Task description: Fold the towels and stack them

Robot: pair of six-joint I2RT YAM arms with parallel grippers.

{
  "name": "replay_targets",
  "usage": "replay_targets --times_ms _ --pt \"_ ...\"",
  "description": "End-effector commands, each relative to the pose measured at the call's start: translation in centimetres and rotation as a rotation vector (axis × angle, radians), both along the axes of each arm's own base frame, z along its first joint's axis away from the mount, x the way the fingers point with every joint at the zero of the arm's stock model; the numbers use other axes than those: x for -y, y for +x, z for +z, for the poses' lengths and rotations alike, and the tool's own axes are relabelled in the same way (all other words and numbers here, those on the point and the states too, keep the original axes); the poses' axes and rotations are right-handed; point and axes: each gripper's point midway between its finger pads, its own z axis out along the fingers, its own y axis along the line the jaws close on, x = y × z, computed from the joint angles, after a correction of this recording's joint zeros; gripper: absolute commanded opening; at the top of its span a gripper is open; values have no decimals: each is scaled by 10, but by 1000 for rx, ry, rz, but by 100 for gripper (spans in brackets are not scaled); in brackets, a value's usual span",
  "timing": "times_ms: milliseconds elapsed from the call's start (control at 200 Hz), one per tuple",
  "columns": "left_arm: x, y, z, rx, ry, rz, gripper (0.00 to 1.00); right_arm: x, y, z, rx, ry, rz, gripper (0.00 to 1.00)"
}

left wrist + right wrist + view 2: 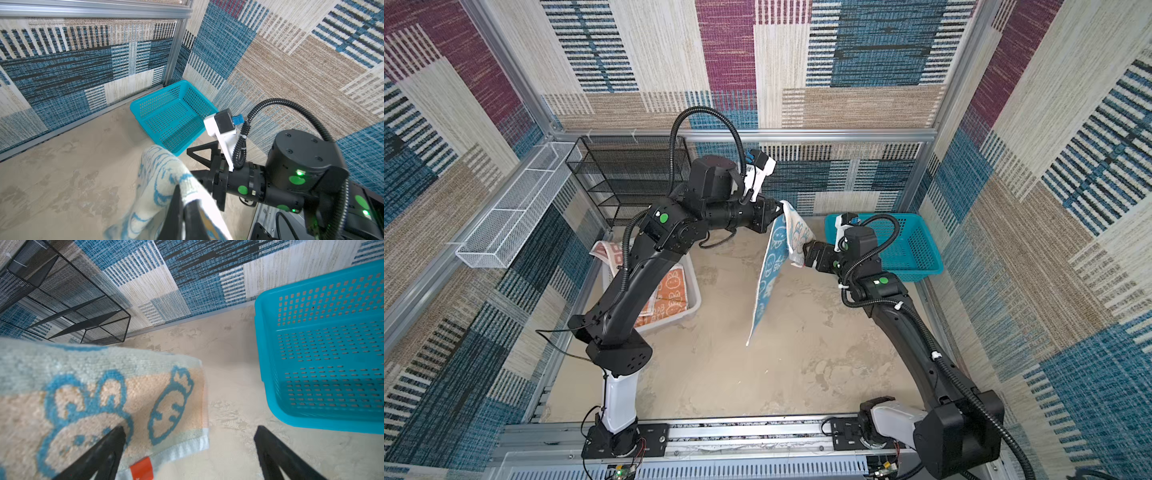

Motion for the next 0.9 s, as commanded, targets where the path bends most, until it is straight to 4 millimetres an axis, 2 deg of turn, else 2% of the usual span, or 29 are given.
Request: replay_targets --times_ms 0,65,125,165,215,280,351,426,501,556,641,741,776,796,806,896 --pt "4 5 -22 24 63 -40 0 -1 -2 -13 -28 -3 13 99" --pt "-5 10 -58 -36 127 -23 0 -5 -2 -27 -56 11 30 99" --pt "-22 18 -104 -95 198 39 0 -9 -4 -40 -76 32 43 99" --pt "-39 25 -137 -153 229 96 0 -11 -5 -50 -94 43 50 99" --pt "-64 33 -168 -222 243 173 0 -12 -5 -63 -116 49 52 99" --pt "-104 42 -220 -344 293 310 0 -13 -7 -81 -152 52 53 99" --pt "-137 44 -258 -464 304 393 0 -18 -10 -98 -184 64 69 99" --pt "-153 45 -286 -535 318 425 0 -23 -14 -115 -221 71 79 99" --pt "-156 46 -304 -556 360 421 2 -27 -18 -133 -256 62 89 99" --pt "-152 46 -314 -573 370 399 12 -30 -21 -142 -274 61 97 99" --pt "-147 44 -322 -608 378 377 40 -38 -22 -150 -296 80 123 99" --pt "-150 42 -314 -586 388 402 66 -47 -16 -152 -296 103 145 100" --pt "-156 42 -311 -573 405 424 82 -51 -12 -154 -301 110 154 99" --pt "-159 42 -308 -566 415 440 96 -53 -9 -155 -302 113 159 99" --pt "-162 42 -307 -565 420 446 99 -54 -8 -156 -303 113 161 99" --pt "-173 37 -292 -538 448 473 100 -63 8 -162 -315 107 176 96"
